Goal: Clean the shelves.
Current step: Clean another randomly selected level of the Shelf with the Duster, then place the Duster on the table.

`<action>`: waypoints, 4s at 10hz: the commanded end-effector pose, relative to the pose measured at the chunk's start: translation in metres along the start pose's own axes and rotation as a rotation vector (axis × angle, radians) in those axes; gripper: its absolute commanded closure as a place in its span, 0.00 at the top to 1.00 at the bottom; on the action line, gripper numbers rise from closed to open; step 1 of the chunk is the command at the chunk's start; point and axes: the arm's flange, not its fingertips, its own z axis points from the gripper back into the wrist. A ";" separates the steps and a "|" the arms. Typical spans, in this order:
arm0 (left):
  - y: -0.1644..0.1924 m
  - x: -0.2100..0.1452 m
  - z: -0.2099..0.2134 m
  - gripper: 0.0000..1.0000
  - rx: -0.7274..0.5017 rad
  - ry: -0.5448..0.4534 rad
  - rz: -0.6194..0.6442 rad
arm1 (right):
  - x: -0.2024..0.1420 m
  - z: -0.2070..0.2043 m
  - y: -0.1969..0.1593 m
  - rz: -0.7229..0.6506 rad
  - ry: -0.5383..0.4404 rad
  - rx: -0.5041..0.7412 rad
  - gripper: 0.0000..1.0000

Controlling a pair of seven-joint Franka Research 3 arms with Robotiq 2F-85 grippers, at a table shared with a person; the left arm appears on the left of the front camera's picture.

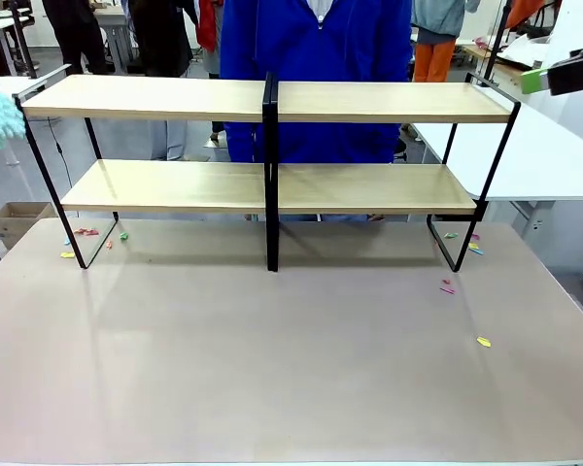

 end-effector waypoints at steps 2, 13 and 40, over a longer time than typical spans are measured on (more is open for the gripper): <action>0.015 0.043 -0.020 0.12 -0.033 -0.284 0.093 | 0.000 0.000 -0.001 -0.005 -0.002 0.000 1.00; 0.009 0.006 -0.004 0.12 -0.017 -0.120 0.032 | 0.000 0.000 -0.001 -0.005 -0.002 0.000 1.00; 0.108 0.139 -0.269 1.00 -0.061 0.396 -0.278 | -0.051 -0.028 0.007 -0.502 0.294 0.416 1.00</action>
